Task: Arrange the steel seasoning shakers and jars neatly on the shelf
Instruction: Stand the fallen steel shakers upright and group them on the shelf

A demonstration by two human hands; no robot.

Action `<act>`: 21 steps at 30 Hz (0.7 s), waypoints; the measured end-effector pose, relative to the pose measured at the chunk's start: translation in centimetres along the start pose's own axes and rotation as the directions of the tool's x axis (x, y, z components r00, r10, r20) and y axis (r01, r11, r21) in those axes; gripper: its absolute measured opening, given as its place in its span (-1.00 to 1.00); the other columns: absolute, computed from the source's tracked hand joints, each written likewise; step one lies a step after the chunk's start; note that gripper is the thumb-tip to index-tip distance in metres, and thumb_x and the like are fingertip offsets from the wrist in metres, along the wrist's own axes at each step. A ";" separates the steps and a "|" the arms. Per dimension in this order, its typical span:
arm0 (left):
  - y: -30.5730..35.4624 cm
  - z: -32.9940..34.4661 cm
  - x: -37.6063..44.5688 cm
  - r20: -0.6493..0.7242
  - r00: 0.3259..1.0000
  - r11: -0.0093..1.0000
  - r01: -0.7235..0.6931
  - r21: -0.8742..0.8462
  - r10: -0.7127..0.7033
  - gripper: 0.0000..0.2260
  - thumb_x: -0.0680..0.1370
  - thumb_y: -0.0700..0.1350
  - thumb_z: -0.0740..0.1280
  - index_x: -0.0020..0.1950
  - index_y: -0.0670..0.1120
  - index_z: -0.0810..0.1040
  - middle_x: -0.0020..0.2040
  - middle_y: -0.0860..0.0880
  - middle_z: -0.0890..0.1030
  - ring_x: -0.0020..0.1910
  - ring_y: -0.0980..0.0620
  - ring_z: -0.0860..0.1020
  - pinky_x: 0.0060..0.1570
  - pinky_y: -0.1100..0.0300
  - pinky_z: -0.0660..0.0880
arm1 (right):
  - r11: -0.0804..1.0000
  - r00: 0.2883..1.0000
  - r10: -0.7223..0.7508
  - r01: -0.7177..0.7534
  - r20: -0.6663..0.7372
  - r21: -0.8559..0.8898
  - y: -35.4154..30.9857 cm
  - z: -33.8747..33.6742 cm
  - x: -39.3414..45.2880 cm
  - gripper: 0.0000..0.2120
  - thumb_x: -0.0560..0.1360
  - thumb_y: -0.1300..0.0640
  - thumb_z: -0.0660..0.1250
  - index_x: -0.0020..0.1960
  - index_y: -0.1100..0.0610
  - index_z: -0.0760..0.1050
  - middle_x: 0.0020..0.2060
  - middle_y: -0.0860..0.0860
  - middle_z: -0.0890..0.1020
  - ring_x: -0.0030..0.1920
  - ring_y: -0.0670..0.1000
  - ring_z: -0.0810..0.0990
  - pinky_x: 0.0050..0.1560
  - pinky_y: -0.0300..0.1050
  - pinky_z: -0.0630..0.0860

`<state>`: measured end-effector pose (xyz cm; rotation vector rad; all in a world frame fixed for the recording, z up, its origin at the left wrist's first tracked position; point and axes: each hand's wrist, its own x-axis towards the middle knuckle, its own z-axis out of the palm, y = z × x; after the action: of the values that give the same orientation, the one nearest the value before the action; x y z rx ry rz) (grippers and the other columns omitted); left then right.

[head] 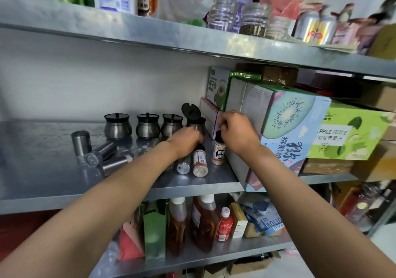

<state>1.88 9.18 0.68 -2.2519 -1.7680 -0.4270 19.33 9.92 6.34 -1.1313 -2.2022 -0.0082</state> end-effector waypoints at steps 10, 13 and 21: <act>-0.3 -0.3 2.2 0.257 0.951 0.945 0.233 -0.229 -0.172 -0.78 0.55 -0.09 0.30 0.10 -0.15 0.63 0.09 -0.11 0.64 0.08 -0.08 0.57 0.10 0.11 0.48 | 0.998 0.998 -0.014 0.011 0.055 0.056 -0.6 0.6 0.7 -0.75 0.45 0.36 0.18 -0.02 0.21 0.60 0.01 0.20 0.65 0.03 0.21 0.61 0.05 0.03 0.57; 0.3 0.4 2.8 0.341 0.921 0.916 0.288 -0.278 -0.186 -0.71 0.51 0.01 0.36 0.04 -0.20 0.62 0.02 -0.13 0.64 0.00 -0.07 0.58 -0.02 0.14 0.46 | 0.999 0.999 -0.011 0.009 0.047 0.050 -0.8 0.7 0.8 -0.75 0.44 0.36 0.17 -0.03 0.21 0.59 -0.02 0.19 0.65 0.00 0.21 0.61 0.03 0.04 0.59; 0.2 0.4 4.1 0.396 0.878 0.865 0.402 -0.301 -0.270 -0.72 0.40 -0.04 0.49 0.00 -0.18 0.62 -0.09 -0.07 0.62 -0.09 -0.03 0.54 -0.10 0.18 0.44 | 0.997 0.999 0.041 -0.043 0.020 0.058 -0.4 0.6 1.1 -0.77 0.46 0.36 0.20 -0.02 0.21 0.60 0.00 0.19 0.65 0.00 0.20 0.61 0.00 -0.01 0.59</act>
<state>3.05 12.95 1.80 -2.3703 -2.4777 -0.5018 18.28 10.69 6.60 -1.1494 -2.1804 0.0843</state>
